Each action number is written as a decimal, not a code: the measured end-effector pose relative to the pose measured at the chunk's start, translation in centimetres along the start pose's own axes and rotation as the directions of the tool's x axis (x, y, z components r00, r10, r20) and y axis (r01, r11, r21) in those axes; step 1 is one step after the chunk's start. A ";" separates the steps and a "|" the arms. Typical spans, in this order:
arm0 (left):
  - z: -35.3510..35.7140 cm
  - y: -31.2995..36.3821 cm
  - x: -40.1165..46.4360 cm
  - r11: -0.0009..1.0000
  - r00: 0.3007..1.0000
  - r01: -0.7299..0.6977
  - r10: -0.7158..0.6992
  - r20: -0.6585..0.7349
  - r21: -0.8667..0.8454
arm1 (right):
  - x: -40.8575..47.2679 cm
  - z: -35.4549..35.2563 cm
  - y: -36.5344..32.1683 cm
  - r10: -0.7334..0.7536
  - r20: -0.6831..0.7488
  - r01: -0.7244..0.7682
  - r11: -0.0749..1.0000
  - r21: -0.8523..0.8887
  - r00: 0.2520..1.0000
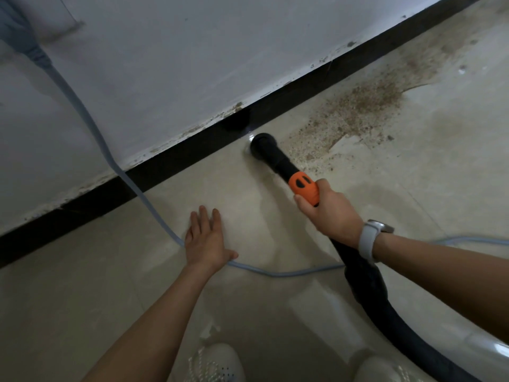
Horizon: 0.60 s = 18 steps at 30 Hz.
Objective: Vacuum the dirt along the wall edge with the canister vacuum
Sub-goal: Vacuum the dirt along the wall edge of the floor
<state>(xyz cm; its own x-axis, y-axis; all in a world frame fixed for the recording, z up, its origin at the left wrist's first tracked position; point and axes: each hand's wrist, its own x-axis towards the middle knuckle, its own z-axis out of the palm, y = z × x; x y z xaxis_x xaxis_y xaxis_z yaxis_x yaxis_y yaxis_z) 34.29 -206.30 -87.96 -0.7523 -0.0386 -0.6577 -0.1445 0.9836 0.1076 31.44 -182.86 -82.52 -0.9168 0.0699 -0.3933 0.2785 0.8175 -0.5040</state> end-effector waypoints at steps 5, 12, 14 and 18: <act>-0.9 2.3 -0.5 0.917 0.976 -0.054 -0.036 -0.216 -0.395 | -1.0 -1.3 0.9 0.076 -0.003 -0.075 0.991 0.107 0.997; -3.1 9.0 -1.6 -0.165 0.989 0.130 0.091 0.116 -0.978 | -5.4 1.5 -1.0 -0.099 0.193 0.053 0.971 0.233 0.976; -3.5 9.1 -1.3 -0.211 0.997 0.058 -0.029 0.065 -0.976 | -5.8 1.7 -0.9 -0.107 0.253 0.025 0.951 0.307 0.961; -4.2 7.6 -0.1 -0.292 0.985 -0.045 -0.175 0.007 -0.955 | -6.9 1.8 0.3 -0.130 0.350 0.043 0.969 0.245 0.928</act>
<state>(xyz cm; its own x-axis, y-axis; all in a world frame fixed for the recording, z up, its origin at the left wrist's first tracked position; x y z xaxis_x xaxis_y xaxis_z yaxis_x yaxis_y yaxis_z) 30.62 -199.56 -83.94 -0.7107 -0.2086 -0.6718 -0.5380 -0.4540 0.7102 38.33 -184.14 -81.32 -0.7866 -0.2410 -0.5684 0.3003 0.6551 -0.6933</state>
